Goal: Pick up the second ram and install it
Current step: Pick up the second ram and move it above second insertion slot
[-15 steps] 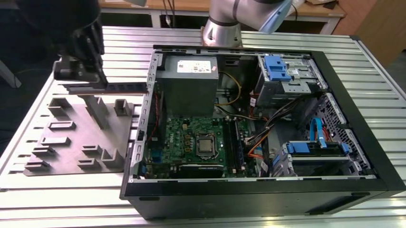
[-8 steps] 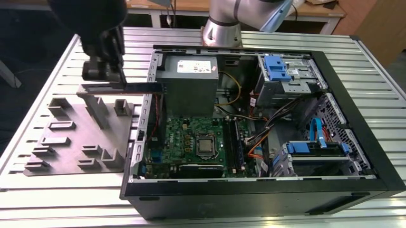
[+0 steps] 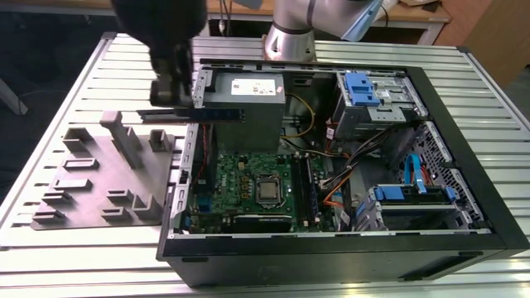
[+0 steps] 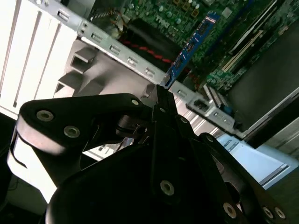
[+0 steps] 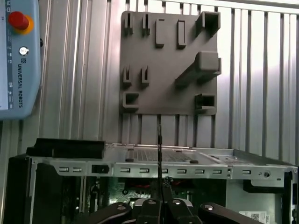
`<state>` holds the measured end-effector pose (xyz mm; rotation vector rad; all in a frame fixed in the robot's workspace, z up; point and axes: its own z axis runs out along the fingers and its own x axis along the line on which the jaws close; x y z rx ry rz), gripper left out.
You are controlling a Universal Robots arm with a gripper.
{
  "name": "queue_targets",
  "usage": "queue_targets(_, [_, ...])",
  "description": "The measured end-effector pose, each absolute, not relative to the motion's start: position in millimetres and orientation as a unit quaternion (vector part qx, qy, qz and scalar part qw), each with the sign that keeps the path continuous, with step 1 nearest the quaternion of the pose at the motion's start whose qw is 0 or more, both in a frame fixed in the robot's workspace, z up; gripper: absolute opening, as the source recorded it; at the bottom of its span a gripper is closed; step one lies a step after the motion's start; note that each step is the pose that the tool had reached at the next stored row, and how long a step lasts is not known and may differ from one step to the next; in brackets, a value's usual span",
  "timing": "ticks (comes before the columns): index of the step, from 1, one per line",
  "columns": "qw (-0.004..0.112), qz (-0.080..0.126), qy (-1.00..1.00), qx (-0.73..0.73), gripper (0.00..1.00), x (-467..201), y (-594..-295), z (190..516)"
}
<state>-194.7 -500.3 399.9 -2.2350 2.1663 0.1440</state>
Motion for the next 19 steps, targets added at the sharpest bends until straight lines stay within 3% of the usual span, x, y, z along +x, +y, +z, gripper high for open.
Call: queue_targets(19, [0.013, 0.046, 0.695, -0.717, 0.08, -108.5, -500.3, 399.7])
